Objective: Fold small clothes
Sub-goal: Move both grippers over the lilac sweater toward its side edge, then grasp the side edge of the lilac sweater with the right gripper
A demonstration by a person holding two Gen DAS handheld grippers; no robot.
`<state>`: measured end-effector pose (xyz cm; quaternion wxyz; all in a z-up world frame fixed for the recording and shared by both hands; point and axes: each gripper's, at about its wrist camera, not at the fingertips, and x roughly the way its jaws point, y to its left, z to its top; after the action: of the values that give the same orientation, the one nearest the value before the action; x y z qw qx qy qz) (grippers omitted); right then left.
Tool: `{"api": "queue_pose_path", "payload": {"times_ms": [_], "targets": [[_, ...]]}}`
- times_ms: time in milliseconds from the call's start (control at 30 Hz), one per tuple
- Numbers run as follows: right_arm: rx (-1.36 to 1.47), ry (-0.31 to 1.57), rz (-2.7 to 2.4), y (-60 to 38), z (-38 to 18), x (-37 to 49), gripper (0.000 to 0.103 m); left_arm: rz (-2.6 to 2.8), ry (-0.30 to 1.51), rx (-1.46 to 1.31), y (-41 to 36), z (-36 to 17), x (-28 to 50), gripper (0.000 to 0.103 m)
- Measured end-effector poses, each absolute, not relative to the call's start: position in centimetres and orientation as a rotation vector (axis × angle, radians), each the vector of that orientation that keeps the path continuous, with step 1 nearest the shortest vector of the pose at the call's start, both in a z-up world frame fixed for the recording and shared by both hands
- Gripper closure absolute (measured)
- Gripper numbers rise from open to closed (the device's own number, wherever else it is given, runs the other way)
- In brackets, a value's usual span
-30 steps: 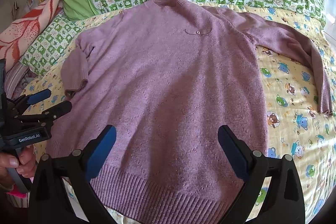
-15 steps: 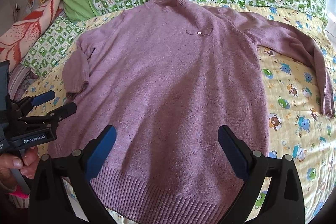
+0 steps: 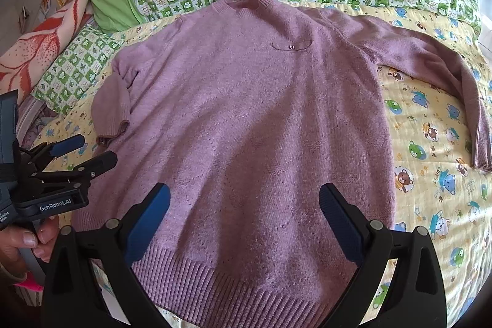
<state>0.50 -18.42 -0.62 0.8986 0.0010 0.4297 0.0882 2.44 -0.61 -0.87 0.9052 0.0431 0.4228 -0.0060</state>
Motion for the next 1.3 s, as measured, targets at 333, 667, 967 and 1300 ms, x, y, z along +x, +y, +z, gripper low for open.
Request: {"api": "queue_pose_path", "payload": {"times_ms": [333,667,967,1300], "targets": [[0.017,0.904,0.189,-18.3,-0.7,0.6,0.006,-0.015,0.887,0.081,-0.9,-1.3,3.0,0.01],[0.032,0.904,0.197,-18.3,-0.7,0.7,0.006,-0.02,0.925,0.07,-1.2,-1.9,3.8,0.01],[0.065,0.925,0.218,-18.2,-0.8,1.1,0.008,-0.024,0.956,0.057,-1.7,-2.2,5.1,0.01],[0.098,0.988,0.16,-21.1,-0.7,2.3,0.01,-0.029,0.967,0.058,-2.7,-2.3,8.0,0.01]]}}
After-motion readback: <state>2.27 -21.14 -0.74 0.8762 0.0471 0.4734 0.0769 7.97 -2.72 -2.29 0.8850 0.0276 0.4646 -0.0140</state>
